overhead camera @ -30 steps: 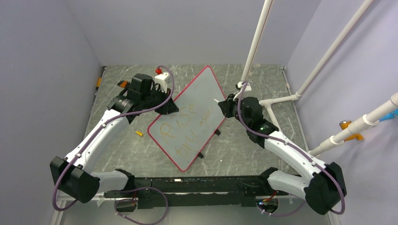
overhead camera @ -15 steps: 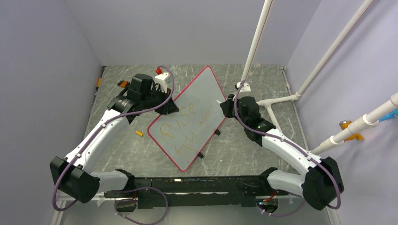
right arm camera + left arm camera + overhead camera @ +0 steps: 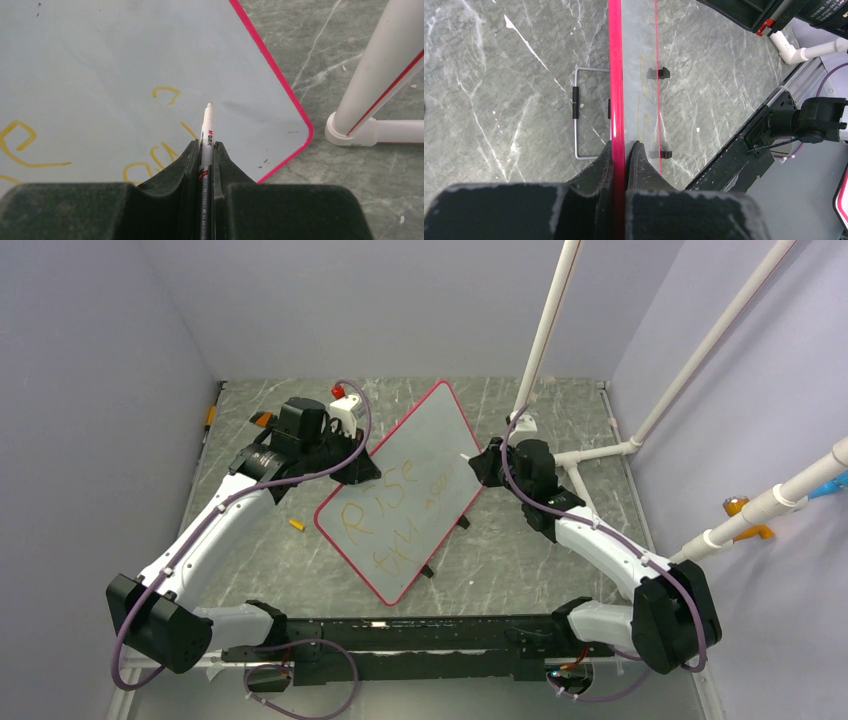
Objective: Write a sentence on the whiteboard
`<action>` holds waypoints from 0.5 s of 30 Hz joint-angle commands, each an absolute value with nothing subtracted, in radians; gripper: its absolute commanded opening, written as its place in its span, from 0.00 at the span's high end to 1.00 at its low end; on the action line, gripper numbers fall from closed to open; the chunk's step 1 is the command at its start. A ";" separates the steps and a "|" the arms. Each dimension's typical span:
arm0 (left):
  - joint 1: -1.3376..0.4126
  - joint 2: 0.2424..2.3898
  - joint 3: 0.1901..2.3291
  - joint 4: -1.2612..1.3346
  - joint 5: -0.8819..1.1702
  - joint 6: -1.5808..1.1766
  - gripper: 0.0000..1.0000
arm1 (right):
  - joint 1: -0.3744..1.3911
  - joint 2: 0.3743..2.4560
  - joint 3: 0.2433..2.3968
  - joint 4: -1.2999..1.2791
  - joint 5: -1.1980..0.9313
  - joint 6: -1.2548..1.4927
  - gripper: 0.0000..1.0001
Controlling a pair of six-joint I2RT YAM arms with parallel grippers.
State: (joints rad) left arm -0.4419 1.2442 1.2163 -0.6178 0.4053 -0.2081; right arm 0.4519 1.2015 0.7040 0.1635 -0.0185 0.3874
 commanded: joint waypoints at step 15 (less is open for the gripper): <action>-0.444 1.282 1.173 -0.725 0.165 0.071 1.00 | 0.399 1.273 0.686 0.288 -0.167 0.446 1.00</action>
State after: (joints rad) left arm -0.4419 1.2461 1.2163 -0.6197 0.4046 -0.2081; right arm 0.4015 1.2663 0.7017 0.2337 -0.1337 0.4305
